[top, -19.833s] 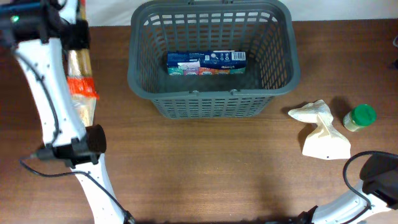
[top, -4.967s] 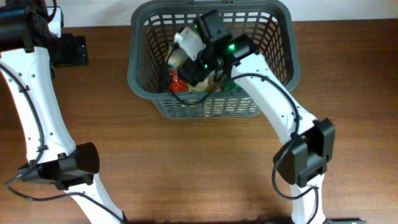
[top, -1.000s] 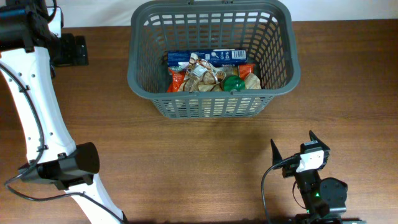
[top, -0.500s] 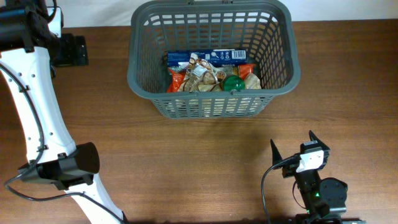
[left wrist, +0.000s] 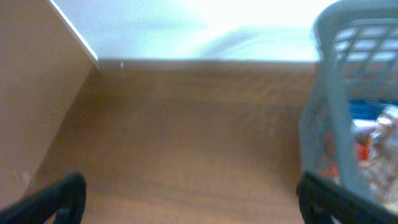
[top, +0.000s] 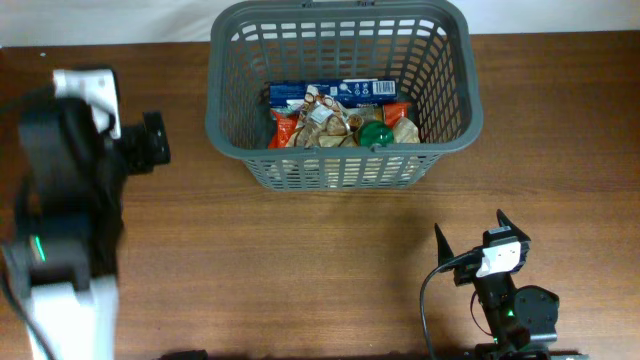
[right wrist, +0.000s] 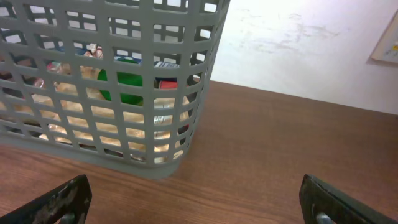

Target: Pack container

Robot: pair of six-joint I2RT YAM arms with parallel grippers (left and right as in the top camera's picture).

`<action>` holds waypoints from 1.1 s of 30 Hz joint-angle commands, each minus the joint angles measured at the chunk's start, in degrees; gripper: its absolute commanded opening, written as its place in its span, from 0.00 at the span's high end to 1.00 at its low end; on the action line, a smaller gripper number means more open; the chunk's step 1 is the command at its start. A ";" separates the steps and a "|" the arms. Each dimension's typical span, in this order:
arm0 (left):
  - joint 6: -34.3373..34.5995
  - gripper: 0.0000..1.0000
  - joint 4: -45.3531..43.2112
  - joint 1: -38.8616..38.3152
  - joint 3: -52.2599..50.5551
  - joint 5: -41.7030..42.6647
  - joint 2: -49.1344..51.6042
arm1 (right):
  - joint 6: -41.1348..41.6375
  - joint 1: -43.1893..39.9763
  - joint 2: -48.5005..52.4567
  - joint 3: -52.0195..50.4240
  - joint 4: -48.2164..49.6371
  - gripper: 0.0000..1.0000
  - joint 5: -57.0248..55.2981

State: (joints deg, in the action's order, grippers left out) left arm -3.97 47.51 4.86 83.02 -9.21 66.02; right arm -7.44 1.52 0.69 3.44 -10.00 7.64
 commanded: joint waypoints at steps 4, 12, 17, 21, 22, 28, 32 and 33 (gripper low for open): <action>0.28 0.01 -23.26 -1.11 -33.16 -0.26 -34.16 | 0.37 -0.42 -0.50 -0.46 -0.02 0.01 0.76; 0.31 0.01 -41.83 -1.14 -64.74 -1.11 -55.30 | 0.37 -0.42 -0.50 -0.46 -0.02 0.01 0.76; 0.31 0.01 -49.68 -1.14 -76.63 -1.14 -60.35 | 0.37 -0.42 -0.50 -0.46 -0.02 0.01 0.76; 0.31 0.01 -50.12 -1.14 -81.02 -1.11 -61.83 | 0.37 -0.42 -0.50 -0.46 -0.02 0.01 0.76; 0.31 0.01 -50.10 -1.14 -81.72 -1.14 -61.99 | 0.37 -0.42 -0.50 -0.46 -0.02 0.01 0.76; 0.28 0.01 -48.24 -4.44 -82.51 -1.14 -62.05 | 0.37 -0.42 -0.50 -0.46 -0.02 0.01 0.76; 0.28 0.01 -43.52 -4.81 -82.51 -1.11 -62.03 | 0.37 -0.42 -0.50 -0.46 -0.02 0.01 0.76; 0.28 0.01 -43.82 -4.81 -82.51 -1.11 -61.96 | 0.37 -0.42 -0.50 -0.46 -0.02 0.01 0.76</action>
State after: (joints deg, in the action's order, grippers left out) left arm -3.79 2.94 0.34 0.95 -9.91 4.49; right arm -7.44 1.52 0.58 3.42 -9.98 7.66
